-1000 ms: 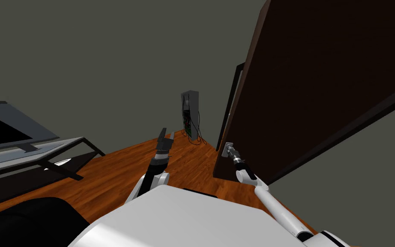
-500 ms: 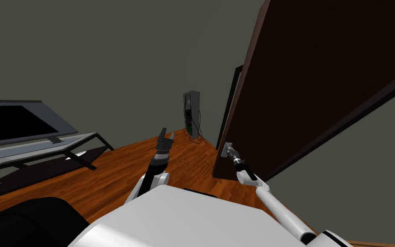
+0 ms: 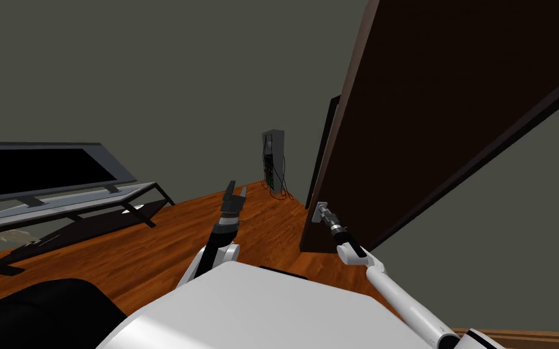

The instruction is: Pull the door open

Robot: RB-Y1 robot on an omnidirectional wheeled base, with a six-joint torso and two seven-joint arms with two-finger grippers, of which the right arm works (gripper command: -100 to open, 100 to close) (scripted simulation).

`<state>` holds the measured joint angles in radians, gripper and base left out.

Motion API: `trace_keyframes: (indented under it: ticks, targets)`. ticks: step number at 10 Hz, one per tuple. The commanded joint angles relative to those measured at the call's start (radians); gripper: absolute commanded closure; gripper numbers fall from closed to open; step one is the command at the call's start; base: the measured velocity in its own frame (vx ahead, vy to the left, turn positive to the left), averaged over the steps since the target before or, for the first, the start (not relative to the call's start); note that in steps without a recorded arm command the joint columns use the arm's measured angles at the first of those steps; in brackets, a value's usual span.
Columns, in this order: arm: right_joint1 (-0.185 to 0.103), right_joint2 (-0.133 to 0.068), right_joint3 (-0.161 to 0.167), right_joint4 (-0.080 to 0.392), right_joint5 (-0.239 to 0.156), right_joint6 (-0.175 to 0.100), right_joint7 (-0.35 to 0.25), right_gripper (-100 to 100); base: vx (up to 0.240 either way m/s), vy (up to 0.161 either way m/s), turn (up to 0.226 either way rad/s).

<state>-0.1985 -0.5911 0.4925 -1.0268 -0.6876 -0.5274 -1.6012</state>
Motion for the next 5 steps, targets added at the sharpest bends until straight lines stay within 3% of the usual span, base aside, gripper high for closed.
trace_keyframes:
  ticks: [1, 4, 5]
  targets:
    - [-0.001, -0.015, 0.024, -0.006, 0.001, -0.013, -0.019, 100, -0.138, -0.083, 0.068]
    - [0.002, -0.040, 0.059, -0.019, 0.003, -0.028, -0.045, 100, -0.174, -0.102, 0.066]
    - [0.002, -0.035, 0.052, -0.016, 0.002, -0.023, -0.038, 100, -0.062, -0.035, 0.020]
